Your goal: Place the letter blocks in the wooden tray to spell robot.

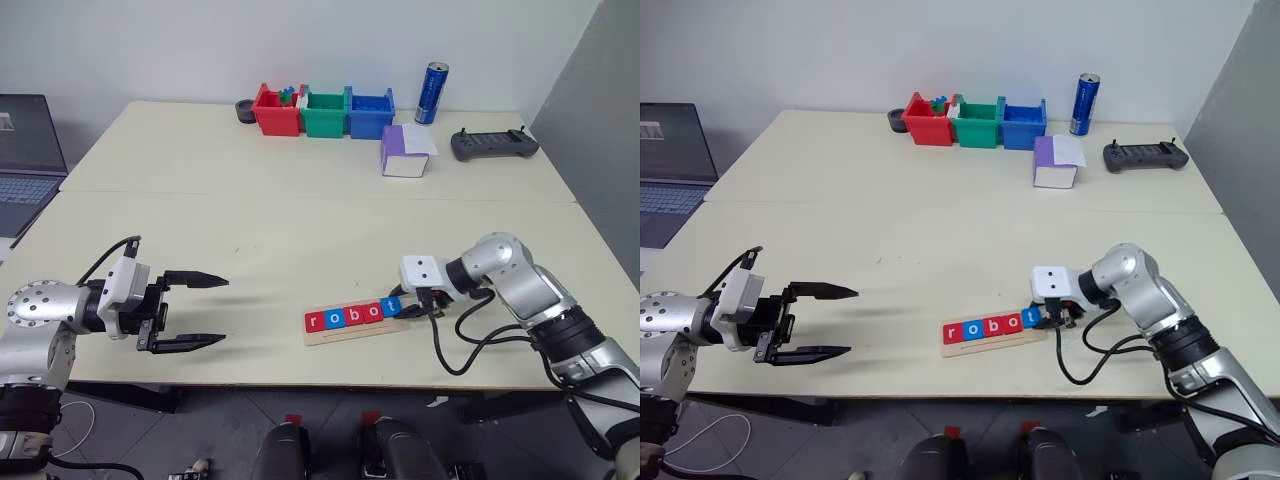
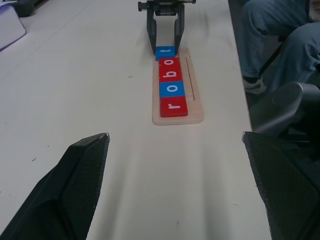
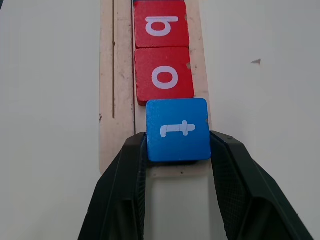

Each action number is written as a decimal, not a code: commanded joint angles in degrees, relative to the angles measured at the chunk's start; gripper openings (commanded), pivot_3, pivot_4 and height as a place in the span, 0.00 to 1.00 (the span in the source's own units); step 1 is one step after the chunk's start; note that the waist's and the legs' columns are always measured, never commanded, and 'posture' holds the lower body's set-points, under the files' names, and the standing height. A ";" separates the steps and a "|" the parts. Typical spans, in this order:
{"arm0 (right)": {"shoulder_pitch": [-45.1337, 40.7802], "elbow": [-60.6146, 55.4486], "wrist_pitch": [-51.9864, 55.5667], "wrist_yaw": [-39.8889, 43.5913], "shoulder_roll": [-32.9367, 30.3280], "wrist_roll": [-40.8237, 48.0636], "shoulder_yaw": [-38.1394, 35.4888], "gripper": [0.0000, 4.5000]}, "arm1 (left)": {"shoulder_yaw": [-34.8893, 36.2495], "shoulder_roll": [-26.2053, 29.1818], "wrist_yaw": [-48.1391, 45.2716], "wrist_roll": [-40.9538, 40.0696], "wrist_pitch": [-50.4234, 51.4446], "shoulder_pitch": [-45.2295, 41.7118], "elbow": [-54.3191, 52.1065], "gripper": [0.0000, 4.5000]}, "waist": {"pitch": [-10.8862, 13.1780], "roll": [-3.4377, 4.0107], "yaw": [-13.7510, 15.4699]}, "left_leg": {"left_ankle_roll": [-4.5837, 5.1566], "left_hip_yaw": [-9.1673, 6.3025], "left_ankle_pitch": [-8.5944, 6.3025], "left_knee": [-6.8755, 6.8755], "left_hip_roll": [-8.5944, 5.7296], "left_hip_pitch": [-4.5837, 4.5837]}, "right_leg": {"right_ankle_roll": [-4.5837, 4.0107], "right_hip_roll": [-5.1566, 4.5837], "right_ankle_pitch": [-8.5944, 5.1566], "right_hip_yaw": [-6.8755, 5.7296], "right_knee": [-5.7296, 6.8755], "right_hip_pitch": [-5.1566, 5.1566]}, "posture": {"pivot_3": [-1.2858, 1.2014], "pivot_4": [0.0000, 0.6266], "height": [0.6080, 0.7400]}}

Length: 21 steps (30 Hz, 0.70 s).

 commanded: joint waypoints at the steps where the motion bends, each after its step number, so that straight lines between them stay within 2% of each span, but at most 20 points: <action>1: -0.72 -0.98 0.07 0.51 -0.18 -0.33 0.57 0.32 | 1.61 0.41 -0.35 0.01 -0.24 -0.63 -1.17 1.00 | 0.00 0.00 0.00 | 0.00 0.00 0.00 0.00 0.00 0.00 | 0.00 0.00 0.00 0.00 0.00 0.00 | 0.52 0.24 1.00; 21: -0.30 -2.34 1.13 3.04 -0.56 0.54 0.53 0.32 | 2.34 0.45 -0.35 -0.17 -0.36 0.37 -1.62 1.00 | 0.00 0.00 0.00 | 0.00 0.00 0.00 0.00 0.00 0.00 | 0.00 0.00 0.00 0.00 0.00 0.00 | 0.52 0.24 1.00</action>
